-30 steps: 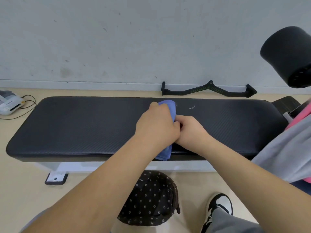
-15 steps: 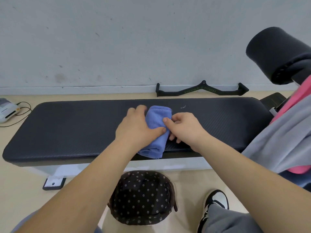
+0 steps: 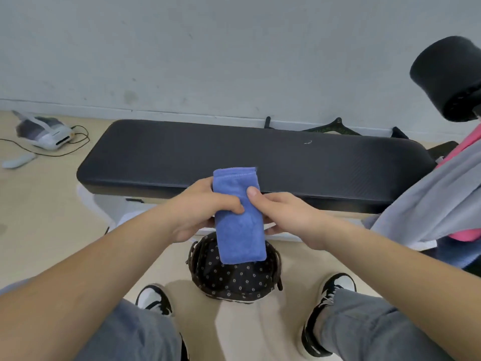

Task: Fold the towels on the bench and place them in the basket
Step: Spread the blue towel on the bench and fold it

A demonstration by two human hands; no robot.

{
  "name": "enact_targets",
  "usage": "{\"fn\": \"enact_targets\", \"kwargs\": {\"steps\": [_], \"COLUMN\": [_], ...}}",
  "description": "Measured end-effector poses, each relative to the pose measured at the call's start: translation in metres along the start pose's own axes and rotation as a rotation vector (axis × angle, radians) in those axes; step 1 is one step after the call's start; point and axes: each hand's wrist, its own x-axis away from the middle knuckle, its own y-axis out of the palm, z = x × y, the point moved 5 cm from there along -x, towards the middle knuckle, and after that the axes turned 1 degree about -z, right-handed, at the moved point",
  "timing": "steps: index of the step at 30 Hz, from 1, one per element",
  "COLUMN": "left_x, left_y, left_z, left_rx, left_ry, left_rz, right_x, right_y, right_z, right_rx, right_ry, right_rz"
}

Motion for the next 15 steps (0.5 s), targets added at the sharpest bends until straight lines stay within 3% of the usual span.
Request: {"fn": "enact_targets", "kwargs": {"steps": [4,8,13,15], "left_x": [0.01,0.003,-0.029,-0.042], "left_y": [-0.008,-0.025,-0.034,-0.032], "left_z": [-0.04,-0.069,-0.114,-0.148], "left_rx": [0.096,0.183,0.23,0.269], "left_ry": [-0.061,-0.165,-0.305,-0.376], "left_rz": [0.039,0.061,0.145,0.217], "right_x": [0.001,-0.019,-0.076,-0.094], "right_y": [0.045,0.064,0.086,0.096], "right_z": [0.013,0.031,0.067,0.099], "right_rx": [-0.128,-0.128,0.066,0.012], "right_ry": [0.021,0.113,0.186,0.251], "right_rz": [-0.217,-0.304,-0.184,-0.164]}}
